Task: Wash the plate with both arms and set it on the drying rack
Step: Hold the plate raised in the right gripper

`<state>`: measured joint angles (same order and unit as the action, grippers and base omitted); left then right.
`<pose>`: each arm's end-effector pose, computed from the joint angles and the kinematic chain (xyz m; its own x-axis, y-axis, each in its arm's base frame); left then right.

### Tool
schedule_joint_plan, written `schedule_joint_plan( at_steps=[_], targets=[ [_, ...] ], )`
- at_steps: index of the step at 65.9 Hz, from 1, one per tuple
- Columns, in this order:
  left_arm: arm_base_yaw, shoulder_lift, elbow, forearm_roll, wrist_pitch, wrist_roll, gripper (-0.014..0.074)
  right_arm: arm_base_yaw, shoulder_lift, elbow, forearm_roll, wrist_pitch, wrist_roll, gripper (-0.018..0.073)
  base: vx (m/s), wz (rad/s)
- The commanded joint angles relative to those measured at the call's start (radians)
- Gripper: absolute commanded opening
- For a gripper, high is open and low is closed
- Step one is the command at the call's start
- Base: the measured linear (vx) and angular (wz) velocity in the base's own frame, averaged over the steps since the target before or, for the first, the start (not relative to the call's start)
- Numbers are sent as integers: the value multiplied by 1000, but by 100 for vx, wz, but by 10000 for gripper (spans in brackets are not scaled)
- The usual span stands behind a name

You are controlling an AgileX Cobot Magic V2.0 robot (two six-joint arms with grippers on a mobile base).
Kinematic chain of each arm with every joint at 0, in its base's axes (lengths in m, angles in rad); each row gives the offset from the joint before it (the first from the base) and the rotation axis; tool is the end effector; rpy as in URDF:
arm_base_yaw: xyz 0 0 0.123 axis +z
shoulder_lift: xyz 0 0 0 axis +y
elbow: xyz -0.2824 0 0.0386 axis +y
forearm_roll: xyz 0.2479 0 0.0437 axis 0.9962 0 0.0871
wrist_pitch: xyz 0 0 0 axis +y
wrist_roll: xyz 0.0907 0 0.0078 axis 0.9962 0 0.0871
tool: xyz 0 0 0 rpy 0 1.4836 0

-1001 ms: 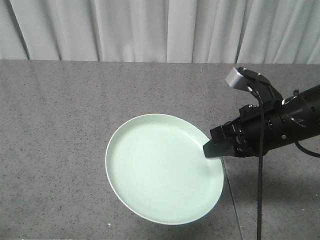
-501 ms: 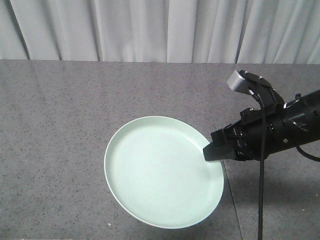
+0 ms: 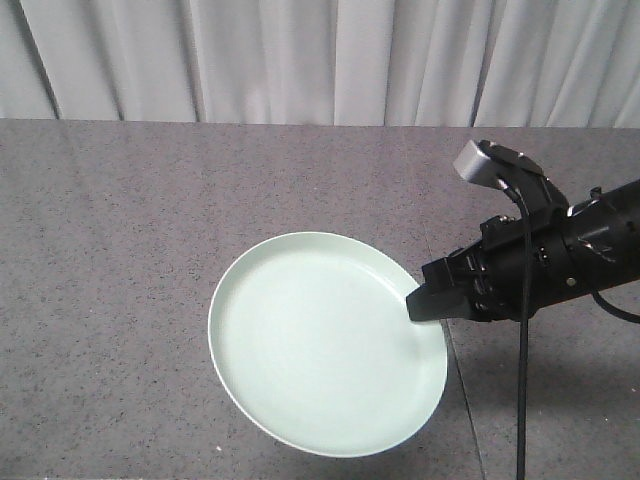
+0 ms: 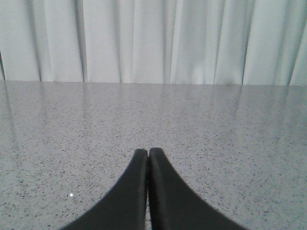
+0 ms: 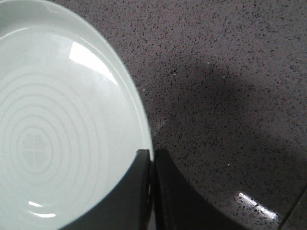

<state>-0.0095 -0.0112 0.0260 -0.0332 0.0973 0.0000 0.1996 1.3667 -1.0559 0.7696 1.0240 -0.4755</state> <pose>0.0567 -0.0008 0.1961 -0.0253 -0.0328 -0.9991 0.0119 0.9994 -0.0331 0.2476 0.1053 0.3082 -0.8658 -0.1824 -0.4660 -0.4359 0.7323 0.5233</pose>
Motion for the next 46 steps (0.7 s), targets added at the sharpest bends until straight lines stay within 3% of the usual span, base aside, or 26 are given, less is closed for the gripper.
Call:
schedule_joint_plan(
  at_steps=[1, 26, 46],
  targets=[
    [-8, -15, -24, -2, -73, -12, -7, -3, -34, -24, 51, -16, -7, -9, 0, 0],
    [-8, -15, -24, -2, -73, -12, -7, -3, -34, -24, 51, -15, -7, -9, -1, 3],
    [-8, -15, -24, -2, -73, -12, -7, -3, -34, -24, 51, -15, -7, -9, -6, 25]
  ],
)
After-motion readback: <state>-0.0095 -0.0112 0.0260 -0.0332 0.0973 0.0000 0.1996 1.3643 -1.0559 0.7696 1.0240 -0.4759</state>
